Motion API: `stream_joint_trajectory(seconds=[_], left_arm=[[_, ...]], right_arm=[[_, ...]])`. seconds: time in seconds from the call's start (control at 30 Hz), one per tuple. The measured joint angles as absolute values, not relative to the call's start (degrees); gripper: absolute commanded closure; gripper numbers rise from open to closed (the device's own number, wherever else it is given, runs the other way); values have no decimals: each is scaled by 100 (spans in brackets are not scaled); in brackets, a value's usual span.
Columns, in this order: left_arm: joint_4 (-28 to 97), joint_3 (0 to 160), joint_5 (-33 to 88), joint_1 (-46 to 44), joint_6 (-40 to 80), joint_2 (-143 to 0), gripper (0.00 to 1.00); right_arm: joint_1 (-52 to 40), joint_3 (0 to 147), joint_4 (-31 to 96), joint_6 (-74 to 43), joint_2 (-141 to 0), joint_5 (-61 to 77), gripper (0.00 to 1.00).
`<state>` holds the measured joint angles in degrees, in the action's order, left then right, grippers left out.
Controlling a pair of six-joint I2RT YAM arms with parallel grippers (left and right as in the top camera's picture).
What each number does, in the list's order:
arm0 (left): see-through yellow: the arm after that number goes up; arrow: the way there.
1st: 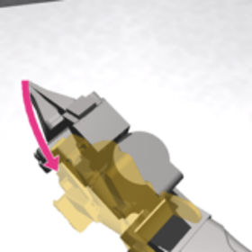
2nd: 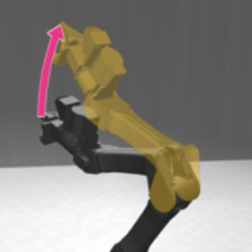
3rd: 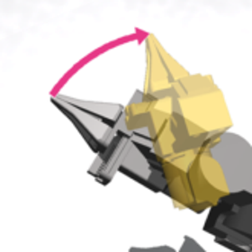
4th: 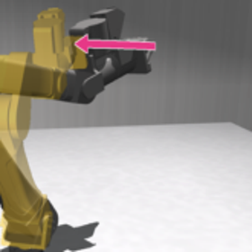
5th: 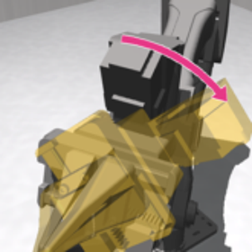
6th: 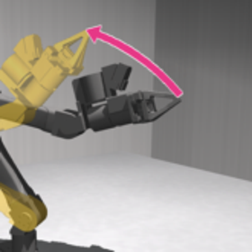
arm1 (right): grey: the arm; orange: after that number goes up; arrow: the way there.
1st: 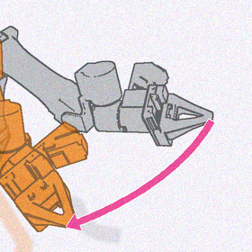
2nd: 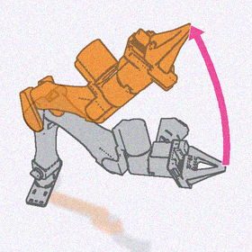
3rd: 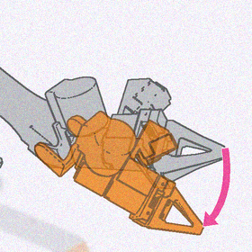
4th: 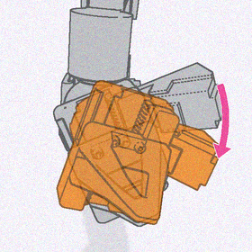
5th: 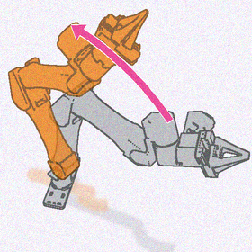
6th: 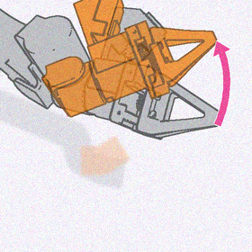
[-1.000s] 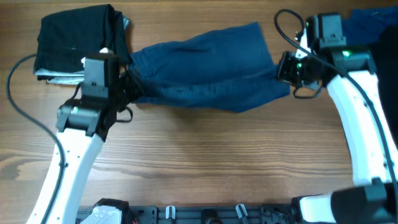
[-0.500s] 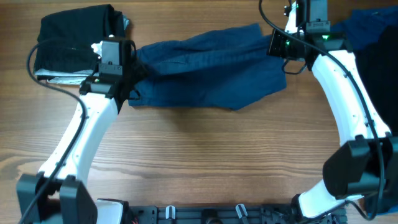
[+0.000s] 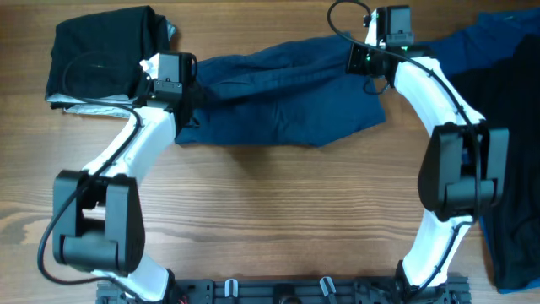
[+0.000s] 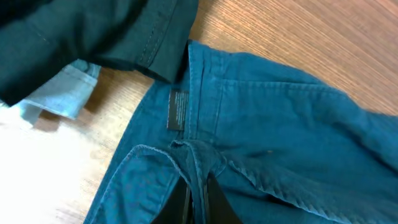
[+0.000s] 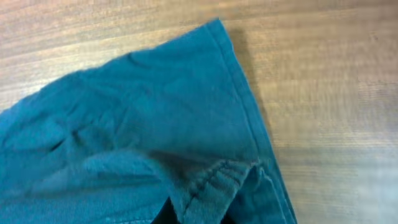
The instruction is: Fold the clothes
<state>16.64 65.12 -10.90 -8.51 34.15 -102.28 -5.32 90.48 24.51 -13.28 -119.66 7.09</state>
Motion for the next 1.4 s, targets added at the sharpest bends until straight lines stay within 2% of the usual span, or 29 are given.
stream_joint_trajectory(seconds=[0.1,0.13,0.17,0.2,0.23,0.27,0.33,0.37,0.43,0.57,0.63,0.67,0.7,0.73,0.77,0.8,0.83,0.93,1.03,1.4], left_arm=[[1409,6525,-1122,-829,3413,-10536,96],[1337,6525,-1131,-823,3415,-10628,96],[1275,6532,-1135,-816,3415,-10713,93],[1236,6534,-1138,-812,3413,-10785,68],[1170,6534,-1175,-812,3413,-10853,59],[1164,6534,-1181,-812,3413,-10857,49],[952,6532,-1243,-799,3371,-10873,32],[788,6534,-1269,-784,3374,-10877,23],[685,6582,-1313,-746,3315,-10875,18],[864,6958,-1245,-733,3028,-10728,17],[1111,7207,-1057,-733,2930,-10429,24],[1221,7308,-974,-733,2886,-10252,32],[1356,7389,-904,-733,2845,-10079,49],[1450,7417,-862,-733,2858,-9948,71],[1645,7467,-819,-733,2838,-9802,86],[1848,7485,-775,-733,2814,-9703,96],[2119,7498,-740,-733,2786,-9664,96],[2727,7496,-532,-733,2740,-9719,96],[2759,7496,-132,-733,2683,-9926,96],[1743,7496,429,-744,2657,-11203,96]], right_arm=[[-539,9048,2067,-1313,-12127,729,94],[-545,9048,1986,-1310,-12182,740,92],[-548,9048,1931,-1310,-12239,742,84],[-548,9048,1835,-1306,-12289,738,56],[-543,9048,1763,-1278,-12337,725,50],[-541,9048,1728,-1271,-12348,703,40],[-532,9048,1616,-1260,-12357,692,13],[-517,9048,1487,-1245,-12357,679,5],[-510,9048,1260,-1177,-12357,698,2],[-506,9111,1317,-762,-12355,1035,3],[-506,9177,1667,-652,-12331,1201,9],[-506,9181,1918,-607,-12274,1256,17],[-506,9188,2139,-589,-12215,1308,27],[-506,9188,2368,-574,-12130,1334,41],[-506,9188,2622,-539,-12022,1365,65],[-506,9192,2842,-497,-11907,1387,86],[-506,9203,3111,-467,-11764,1411,96],[-506,9240,3651,-469,-11574,1444,96],[-513,9212,3732,-467,-11568,1457,96],[-746,9000,2458,-467,-12143,1479,96]])
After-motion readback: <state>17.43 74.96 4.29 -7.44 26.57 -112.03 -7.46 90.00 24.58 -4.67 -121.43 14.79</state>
